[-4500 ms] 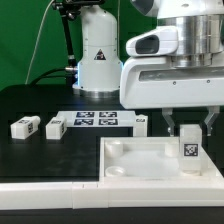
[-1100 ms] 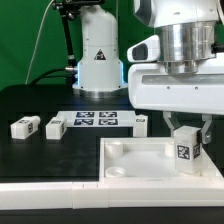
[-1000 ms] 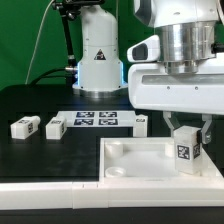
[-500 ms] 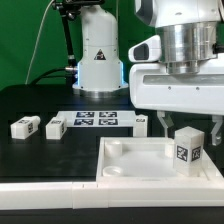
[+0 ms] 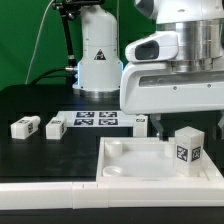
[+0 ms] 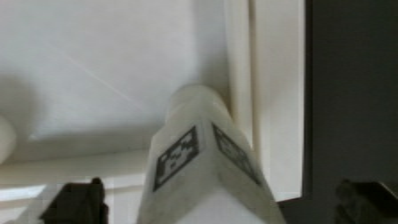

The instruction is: Assemble one leg

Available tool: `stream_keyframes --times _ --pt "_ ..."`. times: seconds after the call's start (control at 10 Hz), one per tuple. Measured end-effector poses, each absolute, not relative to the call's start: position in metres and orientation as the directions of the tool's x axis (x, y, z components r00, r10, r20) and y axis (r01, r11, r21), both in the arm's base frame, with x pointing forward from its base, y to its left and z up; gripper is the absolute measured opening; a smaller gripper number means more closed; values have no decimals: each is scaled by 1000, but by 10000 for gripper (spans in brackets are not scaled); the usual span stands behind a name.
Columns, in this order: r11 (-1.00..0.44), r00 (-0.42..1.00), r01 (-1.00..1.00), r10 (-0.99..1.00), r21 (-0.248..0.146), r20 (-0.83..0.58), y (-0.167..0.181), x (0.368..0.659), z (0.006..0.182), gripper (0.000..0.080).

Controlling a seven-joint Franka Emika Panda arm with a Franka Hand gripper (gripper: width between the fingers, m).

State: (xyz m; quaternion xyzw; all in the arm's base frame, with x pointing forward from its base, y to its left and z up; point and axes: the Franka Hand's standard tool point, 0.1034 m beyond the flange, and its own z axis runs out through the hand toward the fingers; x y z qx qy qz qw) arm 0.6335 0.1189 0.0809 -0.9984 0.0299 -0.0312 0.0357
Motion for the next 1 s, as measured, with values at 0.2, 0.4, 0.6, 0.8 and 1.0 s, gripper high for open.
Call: stream_keyframes --times 0.2,0.4,0.6,0.8,1.0 --pt "-990 989 130 126 -51 71 119 633 81 649" --pt "-947 945 320 318 -17 76 117 633 79 649" --pt "-925 923 380 378 -10 74 113 633 79 649" --pt "-928 926 373 371 -11 75 113 633 79 625" --pt "-929 926 371 369 -11 75 113 633 79 442"
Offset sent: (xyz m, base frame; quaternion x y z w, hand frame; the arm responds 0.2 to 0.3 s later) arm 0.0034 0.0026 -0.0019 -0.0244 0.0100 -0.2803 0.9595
